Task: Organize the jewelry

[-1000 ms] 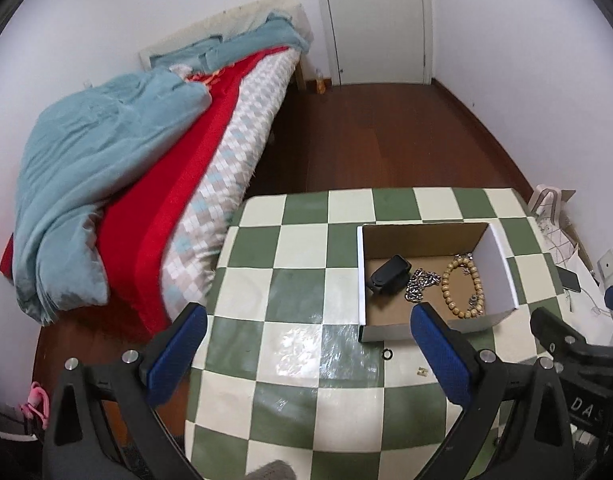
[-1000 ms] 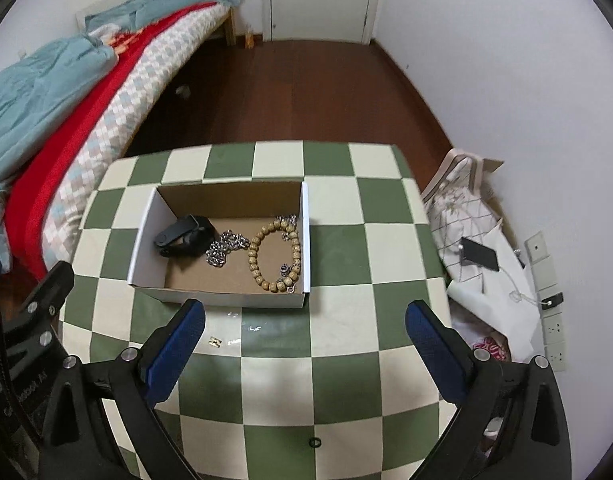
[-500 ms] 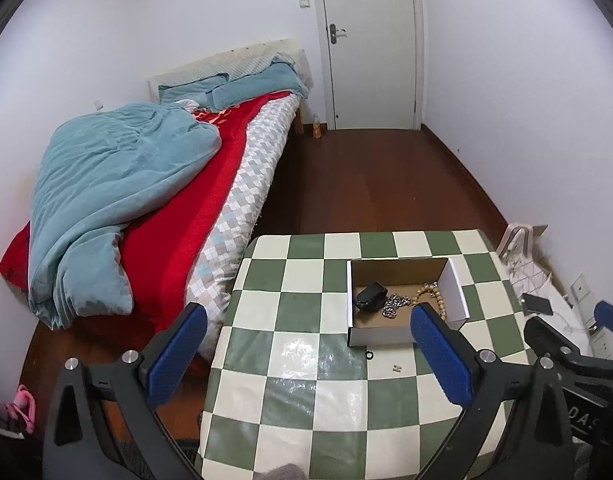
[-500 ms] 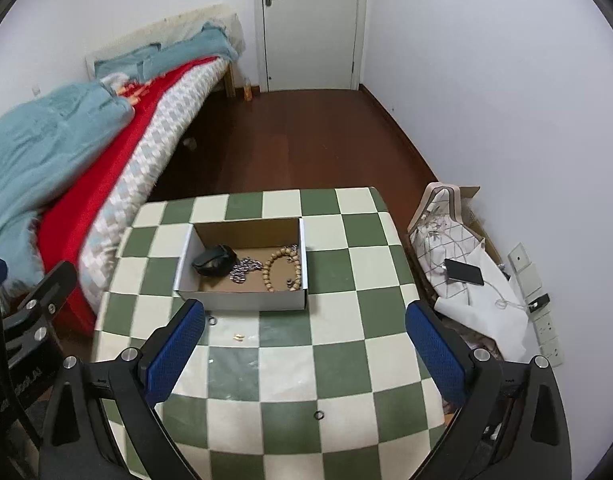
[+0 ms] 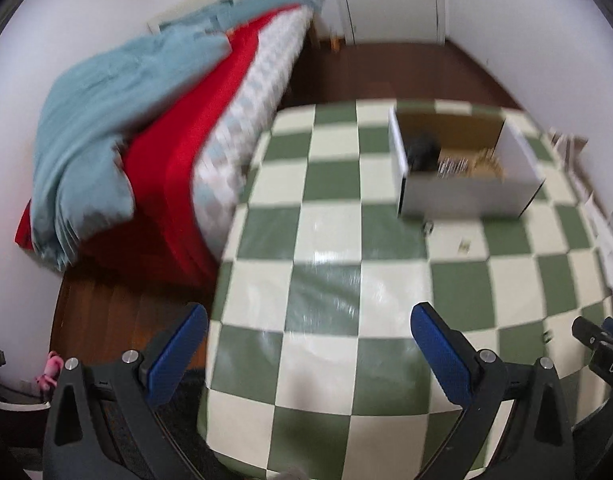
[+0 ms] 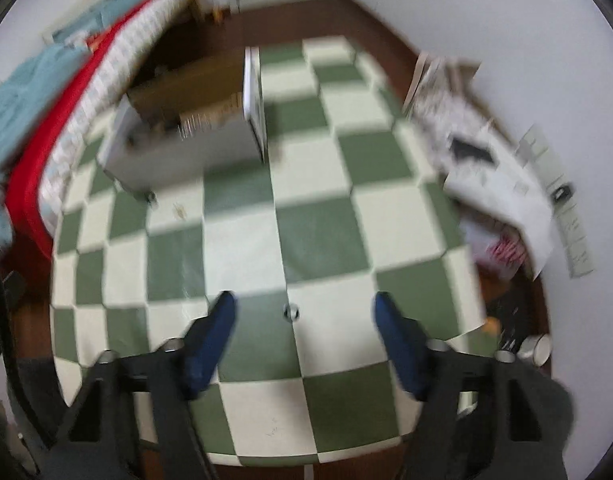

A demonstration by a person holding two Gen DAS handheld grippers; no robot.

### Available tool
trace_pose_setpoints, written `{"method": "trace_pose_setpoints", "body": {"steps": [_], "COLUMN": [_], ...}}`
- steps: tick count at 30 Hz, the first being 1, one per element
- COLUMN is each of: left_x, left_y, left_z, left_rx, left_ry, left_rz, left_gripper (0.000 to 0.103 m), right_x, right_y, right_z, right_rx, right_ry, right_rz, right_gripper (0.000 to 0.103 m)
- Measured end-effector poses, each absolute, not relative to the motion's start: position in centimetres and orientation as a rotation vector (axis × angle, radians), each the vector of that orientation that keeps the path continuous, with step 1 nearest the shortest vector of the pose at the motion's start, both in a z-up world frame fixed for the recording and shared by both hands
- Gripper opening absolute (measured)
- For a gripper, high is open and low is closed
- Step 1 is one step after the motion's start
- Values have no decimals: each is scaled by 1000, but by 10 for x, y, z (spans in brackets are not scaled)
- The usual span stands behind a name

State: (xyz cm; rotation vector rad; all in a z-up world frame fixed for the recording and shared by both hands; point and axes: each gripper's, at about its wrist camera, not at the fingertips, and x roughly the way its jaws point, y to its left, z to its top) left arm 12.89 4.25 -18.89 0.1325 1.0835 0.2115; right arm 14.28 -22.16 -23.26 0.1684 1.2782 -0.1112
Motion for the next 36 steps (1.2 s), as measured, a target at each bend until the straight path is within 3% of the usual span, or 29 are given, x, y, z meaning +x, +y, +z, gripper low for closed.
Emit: {"method": "trace_pose_setpoints", "body": {"steps": [6, 8, 13, 24, 28, 33, 36], "left_x": [142, 147, 166, 216, 237, 250, 251], "left_y": [43, 43, 39, 3, -4, -14, -20], "left_z": [-217, -220, -226, -251, -267, -280, -283], "left_rx": [121, 118, 93, 56, 30, 28, 26], "left_ry": [1151, 1156, 1167, 1191, 1226, 1243, 1248], "left_rz": [205, 199, 176, 68, 60, 39, 24], "left_gripper": [103, 103, 103, 99, 78, 58, 58], "right_x": [143, 143, 143, 160, 179, 191, 197], "right_y": [-212, -208, -196, -215, -218, -217, -219], "right_z": [-286, -294, -301, -297, -296, -297, -299], "right_rx": [154, 140, 68, 158, 171, 165, 161], "right_ry": [1328, 1329, 1308, 1257, 1250, 1247, 1244], "right_rz": [-89, -86, -109, -154, -159, -161, -166], "right_gripper": [60, 41, 15, 13, 13, 13, 13]}}
